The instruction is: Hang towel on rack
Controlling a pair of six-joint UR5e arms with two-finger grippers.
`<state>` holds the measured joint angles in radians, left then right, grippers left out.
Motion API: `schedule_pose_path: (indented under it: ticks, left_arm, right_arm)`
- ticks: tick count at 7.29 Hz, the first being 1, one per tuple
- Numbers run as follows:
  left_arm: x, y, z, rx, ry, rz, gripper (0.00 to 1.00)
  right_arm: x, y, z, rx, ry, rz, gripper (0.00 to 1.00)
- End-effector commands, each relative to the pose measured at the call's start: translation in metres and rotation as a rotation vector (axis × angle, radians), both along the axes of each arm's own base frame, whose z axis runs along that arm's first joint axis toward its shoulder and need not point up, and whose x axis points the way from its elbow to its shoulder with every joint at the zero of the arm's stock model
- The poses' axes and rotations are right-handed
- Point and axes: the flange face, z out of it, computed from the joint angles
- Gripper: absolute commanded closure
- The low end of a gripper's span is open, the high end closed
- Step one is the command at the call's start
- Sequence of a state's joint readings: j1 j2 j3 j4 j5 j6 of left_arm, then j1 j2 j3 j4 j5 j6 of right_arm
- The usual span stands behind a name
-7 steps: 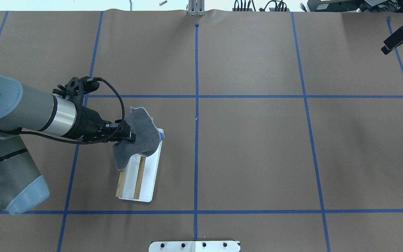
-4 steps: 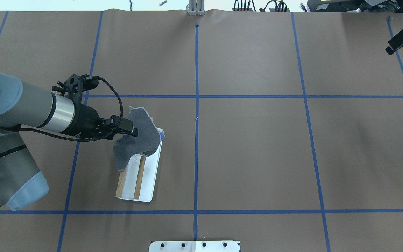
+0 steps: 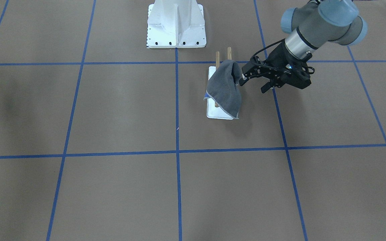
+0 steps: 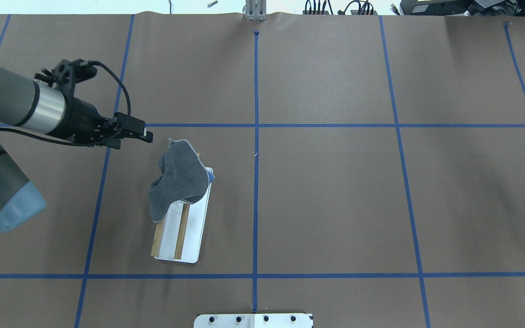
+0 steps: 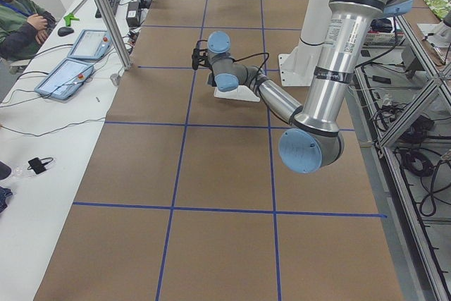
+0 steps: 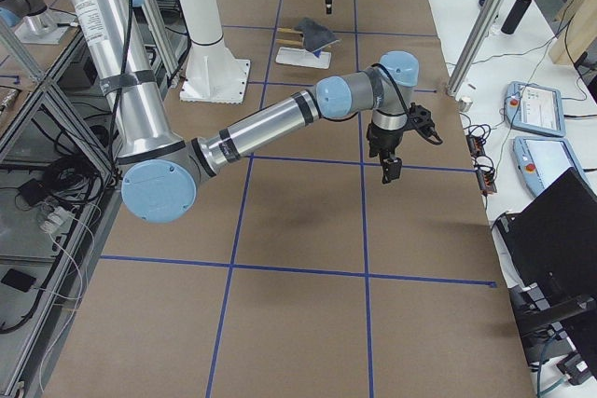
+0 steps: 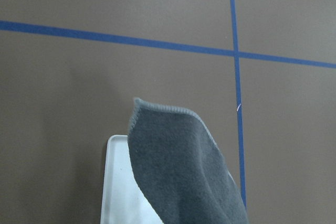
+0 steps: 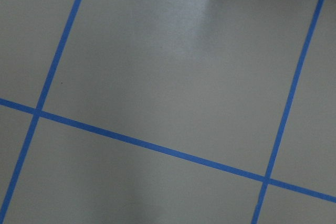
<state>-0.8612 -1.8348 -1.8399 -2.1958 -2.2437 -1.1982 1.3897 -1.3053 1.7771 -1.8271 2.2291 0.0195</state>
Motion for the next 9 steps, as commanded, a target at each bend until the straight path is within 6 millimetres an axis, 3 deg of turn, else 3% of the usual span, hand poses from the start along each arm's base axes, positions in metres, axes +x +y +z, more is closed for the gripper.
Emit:
schedule_pose_path:
  ticks: [1, 2, 3, 4, 5, 6, 7, 8, 9]
  left_arm:
    - [-0.069, -0.057, 0.043, 0.103, -0.181, 0.015, 0.02]
    - [-0.105, -0.076, 0.058, 0.206, -0.286, 0.063, 0.02]
    - [-0.145, -0.091, 0.074, 0.246, -0.364, 0.09, 0.02]
    - [-0.181, -0.106, 0.104, 0.314, -0.442, 0.175, 0.02]
    - [-0.23, -0.124, 0.149, 0.316, -0.492, 0.204, 0.02]
    - [-0.262, -0.133, 0.185, 0.302, -0.519, 0.21, 0.02]
    - [-0.269, -0.112, 0.248, 0.198, -0.531, 0.239, 0.02]
    - [-0.289, -0.11, 0.27, 0.151, -0.546, 0.212, 0.02]
    - [-0.331, -0.097, 0.281, 0.113, -0.549, 0.151, 0.02]
  right_arm:
    - [0.04, 0.037, 0.062, -0.131, 0.021, 0.054, 0.0]
    - [0.057, 0.068, 0.104, -0.204, 0.039, 0.078, 0.0]
    - [0.081, 0.087, 0.126, -0.223, 0.041, 0.123, 0.0]
    - [0.095, 0.107, 0.146, -0.25, 0.034, 0.151, 0.0]
    - [0.097, 0.113, 0.152, -0.243, 0.028, 0.156, 0.0]
    - [0.097, 0.112, 0.152, -0.24, 0.029, 0.158, 0.0]
    - [0.097, 0.112, 0.151, -0.239, 0.028, 0.158, 0.0]
    - [0.097, 0.111, 0.149, -0.237, 0.03, 0.162, 0.0]
    - [0.097, 0.11, 0.15, -0.236, 0.03, 0.161, 0.0]
